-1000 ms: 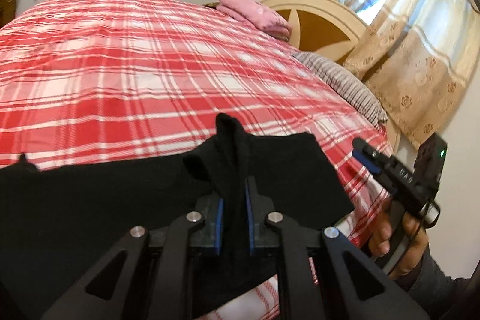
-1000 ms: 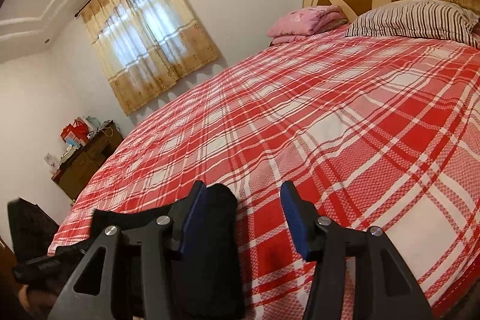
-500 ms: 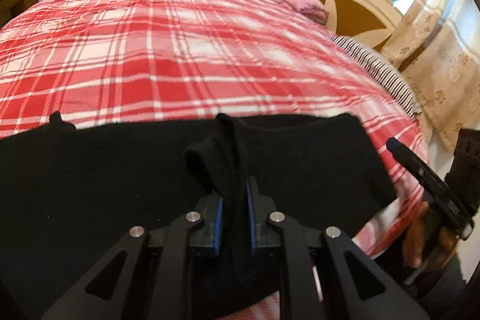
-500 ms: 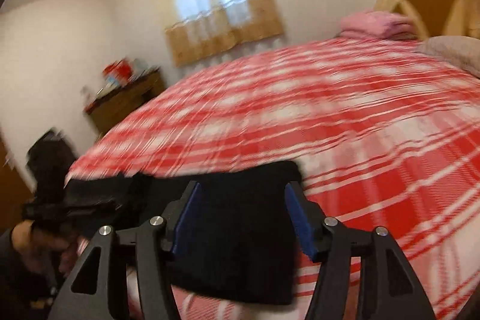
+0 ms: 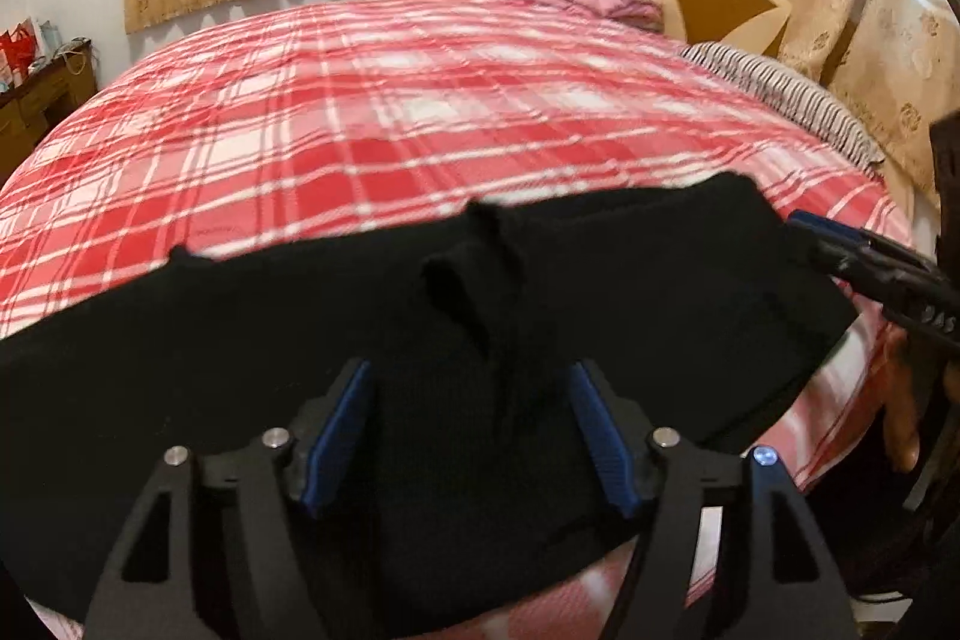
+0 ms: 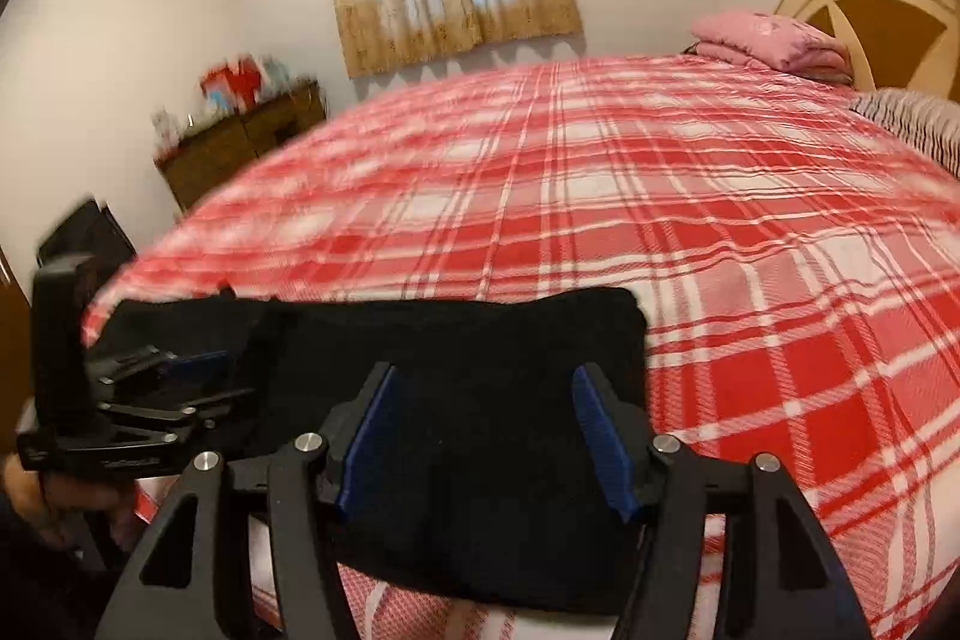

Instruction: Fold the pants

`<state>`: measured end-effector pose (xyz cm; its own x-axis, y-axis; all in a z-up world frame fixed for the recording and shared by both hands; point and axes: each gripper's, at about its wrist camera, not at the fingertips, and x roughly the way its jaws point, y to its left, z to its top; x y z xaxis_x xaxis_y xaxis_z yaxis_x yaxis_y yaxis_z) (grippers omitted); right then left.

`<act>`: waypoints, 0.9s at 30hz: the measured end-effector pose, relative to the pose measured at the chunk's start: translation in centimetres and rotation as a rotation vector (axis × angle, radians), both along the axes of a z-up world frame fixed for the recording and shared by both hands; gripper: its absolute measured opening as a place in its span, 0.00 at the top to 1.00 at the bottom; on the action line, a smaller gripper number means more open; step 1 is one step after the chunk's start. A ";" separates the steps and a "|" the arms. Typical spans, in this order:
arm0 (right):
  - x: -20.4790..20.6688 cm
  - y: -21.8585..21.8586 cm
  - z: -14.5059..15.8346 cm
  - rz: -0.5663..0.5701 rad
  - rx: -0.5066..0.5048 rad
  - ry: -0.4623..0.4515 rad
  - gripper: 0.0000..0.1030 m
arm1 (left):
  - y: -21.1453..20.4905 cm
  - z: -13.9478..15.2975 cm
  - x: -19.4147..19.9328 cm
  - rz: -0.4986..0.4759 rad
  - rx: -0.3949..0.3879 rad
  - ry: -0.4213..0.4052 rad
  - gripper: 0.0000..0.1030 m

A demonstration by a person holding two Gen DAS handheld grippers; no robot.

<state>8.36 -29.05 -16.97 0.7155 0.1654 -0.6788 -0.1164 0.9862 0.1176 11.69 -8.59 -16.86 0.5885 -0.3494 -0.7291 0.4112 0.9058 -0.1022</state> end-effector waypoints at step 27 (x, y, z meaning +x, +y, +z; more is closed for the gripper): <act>3.4 12.6 0.4 0.173 -0.163 -0.087 0.37 | 11.5 1.1 -1.8 0.259 -0.095 -0.055 0.06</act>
<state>11.80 -16.48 -16.56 0.7428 0.1839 -0.6438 -0.2877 0.9559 -0.0589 9.89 2.88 -15.74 0.7052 -0.2476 -0.6643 0.1745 0.9688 -0.1759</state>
